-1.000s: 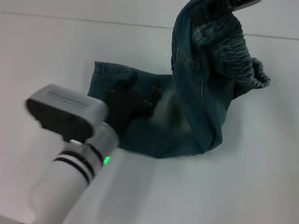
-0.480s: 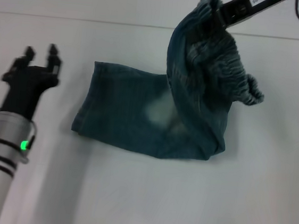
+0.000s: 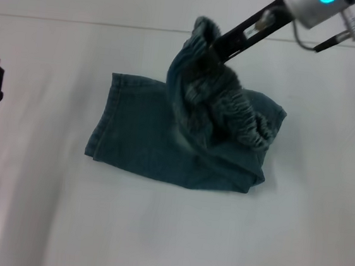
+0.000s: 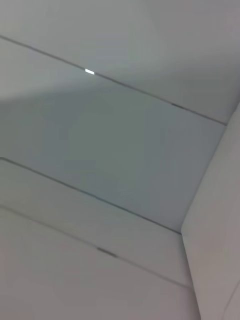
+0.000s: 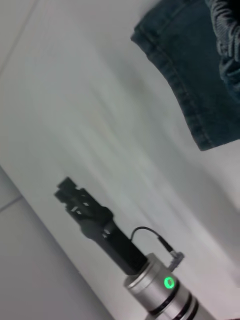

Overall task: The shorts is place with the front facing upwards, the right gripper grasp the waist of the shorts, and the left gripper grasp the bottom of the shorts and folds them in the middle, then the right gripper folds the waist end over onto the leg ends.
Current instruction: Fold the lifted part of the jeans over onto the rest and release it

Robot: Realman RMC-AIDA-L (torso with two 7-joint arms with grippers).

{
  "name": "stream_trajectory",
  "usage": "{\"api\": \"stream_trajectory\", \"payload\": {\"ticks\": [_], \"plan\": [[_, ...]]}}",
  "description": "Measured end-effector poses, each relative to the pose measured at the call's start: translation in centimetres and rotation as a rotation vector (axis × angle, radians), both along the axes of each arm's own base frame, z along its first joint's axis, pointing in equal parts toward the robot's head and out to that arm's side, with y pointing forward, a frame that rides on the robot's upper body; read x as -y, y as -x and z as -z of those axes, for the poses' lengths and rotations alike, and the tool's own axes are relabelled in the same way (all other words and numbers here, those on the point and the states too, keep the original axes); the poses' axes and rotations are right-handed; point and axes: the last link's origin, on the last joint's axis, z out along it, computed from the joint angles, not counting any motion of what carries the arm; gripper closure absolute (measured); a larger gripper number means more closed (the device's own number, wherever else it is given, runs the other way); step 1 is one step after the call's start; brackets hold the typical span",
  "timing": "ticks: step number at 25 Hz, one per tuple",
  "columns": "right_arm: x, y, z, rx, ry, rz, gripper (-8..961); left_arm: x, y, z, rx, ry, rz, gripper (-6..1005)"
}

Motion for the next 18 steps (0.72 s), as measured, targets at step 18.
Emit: {"api": "stream_trajectory", "payload": {"ticks": [18], "plan": [[1.6, 2.0, 5.8, 0.088, 0.048, -0.097, 732, 0.5, 1.1, -0.9, 0.019, -0.013, -0.013, 491]]}}
